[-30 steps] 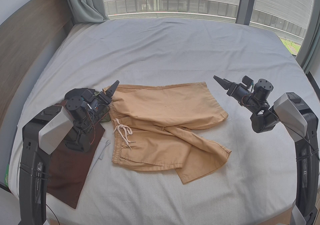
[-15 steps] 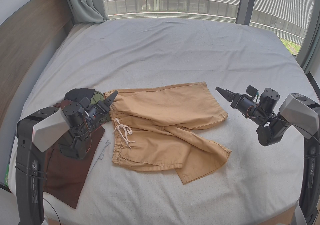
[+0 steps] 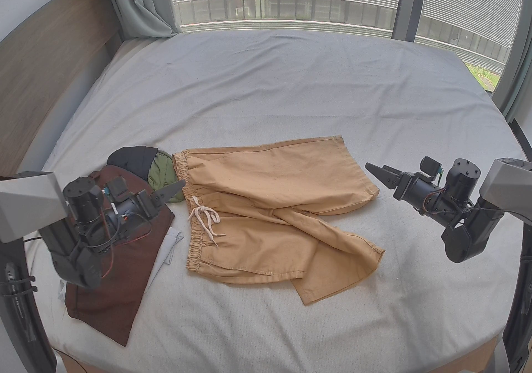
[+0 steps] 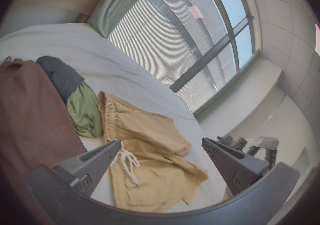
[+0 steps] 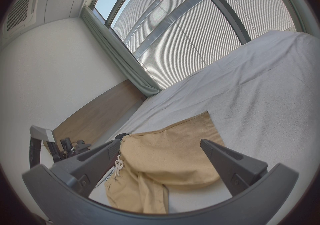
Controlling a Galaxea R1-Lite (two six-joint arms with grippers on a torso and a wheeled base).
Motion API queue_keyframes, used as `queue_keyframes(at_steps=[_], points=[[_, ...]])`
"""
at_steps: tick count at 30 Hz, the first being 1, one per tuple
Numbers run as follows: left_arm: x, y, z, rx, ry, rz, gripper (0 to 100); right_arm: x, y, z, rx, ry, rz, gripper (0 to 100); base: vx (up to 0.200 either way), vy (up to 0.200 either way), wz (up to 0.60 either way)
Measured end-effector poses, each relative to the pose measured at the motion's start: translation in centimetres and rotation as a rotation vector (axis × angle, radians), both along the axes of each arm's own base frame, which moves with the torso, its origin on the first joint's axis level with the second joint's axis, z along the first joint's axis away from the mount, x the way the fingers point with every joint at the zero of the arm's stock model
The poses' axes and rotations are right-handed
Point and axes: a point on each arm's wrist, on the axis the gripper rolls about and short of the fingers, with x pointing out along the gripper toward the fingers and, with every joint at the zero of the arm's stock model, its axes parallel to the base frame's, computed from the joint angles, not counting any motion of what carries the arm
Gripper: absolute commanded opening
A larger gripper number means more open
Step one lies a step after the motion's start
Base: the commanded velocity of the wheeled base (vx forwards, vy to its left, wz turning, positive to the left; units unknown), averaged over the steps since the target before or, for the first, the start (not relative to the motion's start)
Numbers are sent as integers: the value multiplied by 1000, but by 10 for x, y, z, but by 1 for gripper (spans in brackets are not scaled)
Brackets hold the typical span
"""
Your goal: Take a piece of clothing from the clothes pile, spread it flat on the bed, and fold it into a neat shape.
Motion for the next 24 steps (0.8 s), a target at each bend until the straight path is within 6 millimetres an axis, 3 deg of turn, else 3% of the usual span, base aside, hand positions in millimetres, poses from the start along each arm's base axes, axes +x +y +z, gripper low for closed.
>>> queue_keyframes(at_steps=[5, 11, 17, 24], points=[[-45, 10, 31, 17, -34, -125, 100, -37, 0, 10, -36, 26, 18, 100, 0, 0, 0], [-84, 18, 57, 57, -113, -224, 100, -71, 3, 23, -79, 6, 61, 100, 0, 0, 0], [-102, 22, 64, 143, -205, -266, 100, -84, 4, 31, -125, -42, 77, 100, 0, 0, 0], [-110, 23, 56, 237, -257, -279, 100, -91, 5, 33, -165, -71, 80, 100, 0, 0, 0]])
